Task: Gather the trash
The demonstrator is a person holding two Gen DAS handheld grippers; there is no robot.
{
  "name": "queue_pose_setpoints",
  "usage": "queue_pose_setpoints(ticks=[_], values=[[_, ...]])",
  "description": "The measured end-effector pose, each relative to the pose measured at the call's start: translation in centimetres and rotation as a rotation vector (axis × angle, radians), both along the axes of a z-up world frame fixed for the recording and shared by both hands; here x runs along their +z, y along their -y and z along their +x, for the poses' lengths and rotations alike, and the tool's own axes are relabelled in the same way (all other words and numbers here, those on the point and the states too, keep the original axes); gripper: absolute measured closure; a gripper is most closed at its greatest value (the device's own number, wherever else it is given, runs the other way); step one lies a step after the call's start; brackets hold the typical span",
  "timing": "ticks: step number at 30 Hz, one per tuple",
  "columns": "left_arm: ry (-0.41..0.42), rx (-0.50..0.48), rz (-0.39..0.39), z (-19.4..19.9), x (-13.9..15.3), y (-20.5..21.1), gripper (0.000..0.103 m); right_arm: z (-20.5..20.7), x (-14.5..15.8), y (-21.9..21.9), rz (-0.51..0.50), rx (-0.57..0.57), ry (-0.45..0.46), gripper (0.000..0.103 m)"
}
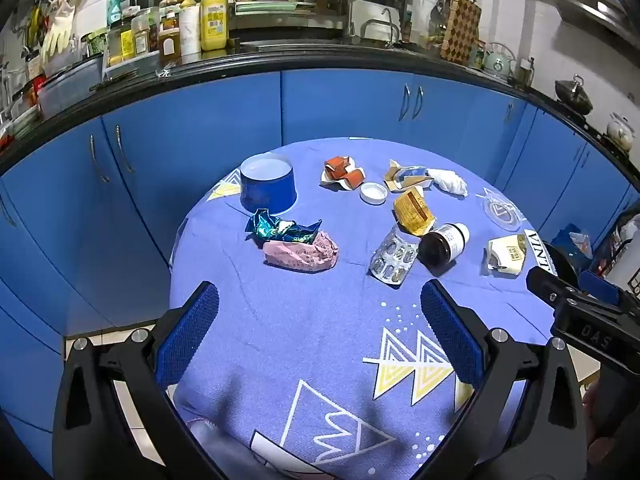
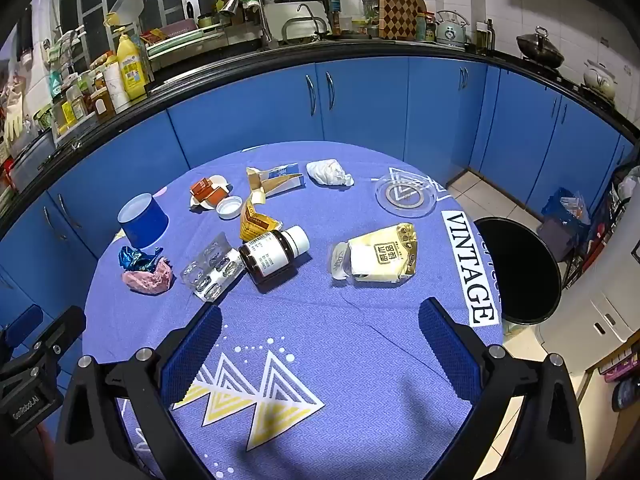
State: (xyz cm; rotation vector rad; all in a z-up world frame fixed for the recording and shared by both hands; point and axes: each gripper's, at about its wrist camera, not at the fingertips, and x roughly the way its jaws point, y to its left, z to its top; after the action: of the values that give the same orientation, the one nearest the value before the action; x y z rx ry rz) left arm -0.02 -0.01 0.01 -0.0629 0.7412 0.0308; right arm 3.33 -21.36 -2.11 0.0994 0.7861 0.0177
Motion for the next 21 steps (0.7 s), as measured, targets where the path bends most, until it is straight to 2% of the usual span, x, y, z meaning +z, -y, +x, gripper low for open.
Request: queue_pose_setpoints(ticks=[21], values=[[0.002,-0.003,-0.003,-0.06,0.38,0.19,0.004,0.02,-0.06,-0.32,-0.002,0.008,-0.005,0.007]])
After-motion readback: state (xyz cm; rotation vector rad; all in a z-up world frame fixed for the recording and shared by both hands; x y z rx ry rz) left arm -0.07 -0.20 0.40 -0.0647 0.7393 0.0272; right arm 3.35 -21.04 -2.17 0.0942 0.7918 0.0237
